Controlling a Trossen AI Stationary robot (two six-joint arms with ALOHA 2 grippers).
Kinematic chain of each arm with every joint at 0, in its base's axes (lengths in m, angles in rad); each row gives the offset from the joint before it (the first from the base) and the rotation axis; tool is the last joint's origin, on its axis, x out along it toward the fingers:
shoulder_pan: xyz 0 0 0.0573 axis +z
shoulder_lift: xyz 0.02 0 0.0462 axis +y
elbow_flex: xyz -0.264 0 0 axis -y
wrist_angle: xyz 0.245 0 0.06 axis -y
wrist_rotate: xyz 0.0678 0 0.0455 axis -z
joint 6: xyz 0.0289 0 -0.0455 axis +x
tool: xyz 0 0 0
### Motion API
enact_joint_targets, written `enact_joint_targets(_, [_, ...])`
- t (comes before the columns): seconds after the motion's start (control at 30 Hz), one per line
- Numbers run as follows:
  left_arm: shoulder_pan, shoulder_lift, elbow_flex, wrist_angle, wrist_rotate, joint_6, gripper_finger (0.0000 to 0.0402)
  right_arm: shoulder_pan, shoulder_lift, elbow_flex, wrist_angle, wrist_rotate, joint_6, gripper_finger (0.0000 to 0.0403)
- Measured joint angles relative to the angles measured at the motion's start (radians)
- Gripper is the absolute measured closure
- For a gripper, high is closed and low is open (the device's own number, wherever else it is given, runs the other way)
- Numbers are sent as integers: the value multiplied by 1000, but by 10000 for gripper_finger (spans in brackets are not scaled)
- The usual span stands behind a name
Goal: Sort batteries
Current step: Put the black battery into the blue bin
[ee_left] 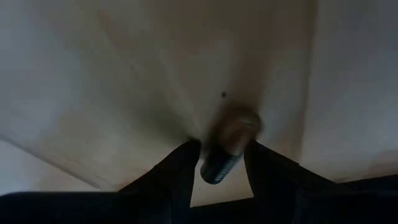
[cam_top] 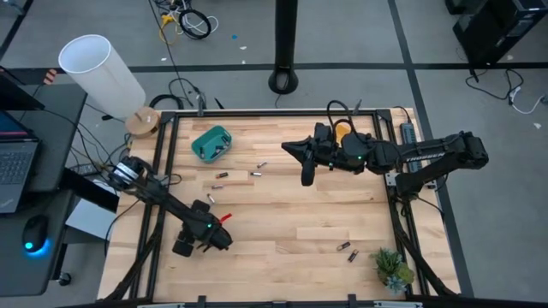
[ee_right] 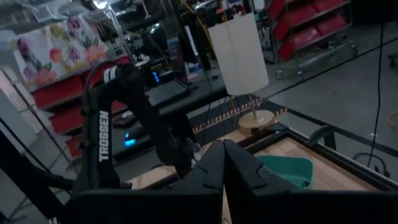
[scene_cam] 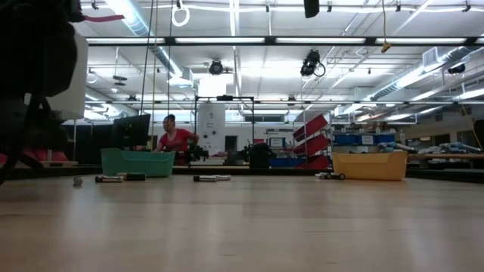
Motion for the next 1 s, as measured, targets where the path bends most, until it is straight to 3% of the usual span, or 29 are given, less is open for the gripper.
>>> enact_joint_targets(0.13, [-6,0,-11,6,-42,19,270,0,0,0,8,2,3,393])
enact_joint_targets(0.33, [-5,0,-12,22,-55,25,346,0,0,0,8,8,8,393])
enact_joint_targets(0.63, [-5,-10,-1,0,-75,8,348,0,0,0,5,8,-1,393])
enact_joint_targets(0.87, [23,-94,-6,8,-175,-91,348,0,0,0,-15,-9,-5,393])
enact_joint_targets(1.0, [55,-144,-6,-3,-173,-134,348,0,0,0,-16,-42,-10,393])
